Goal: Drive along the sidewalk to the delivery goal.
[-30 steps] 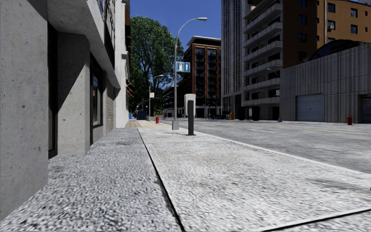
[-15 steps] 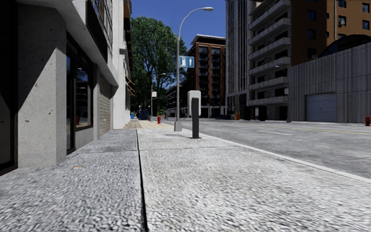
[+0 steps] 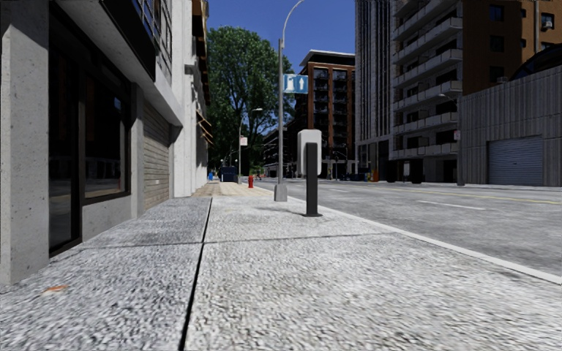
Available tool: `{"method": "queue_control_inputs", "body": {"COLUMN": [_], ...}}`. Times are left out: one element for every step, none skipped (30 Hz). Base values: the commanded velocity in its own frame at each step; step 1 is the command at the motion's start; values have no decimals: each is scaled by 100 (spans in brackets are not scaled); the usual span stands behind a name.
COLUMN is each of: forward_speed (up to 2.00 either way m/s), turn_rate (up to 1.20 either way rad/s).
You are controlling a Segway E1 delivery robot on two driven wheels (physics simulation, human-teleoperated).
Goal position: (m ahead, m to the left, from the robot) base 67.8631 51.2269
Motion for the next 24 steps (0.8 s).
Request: {"method": "queue_control_inputs", "body": {"forward_speed": [200, 200, 200, 200, 200, 200, 200, 200, 200, 200, 200, 200, 200, 200, 200, 200, 200, 200, 200, 200, 200, 200, 200, 200], "turn_rate": [23, 23, 23, 23, 23, 23, 23, 23, 24, 25, 27, 28, 28, 28, 29, 29, 29, 29, 29, 29, 29, 29, 29, 29]}}
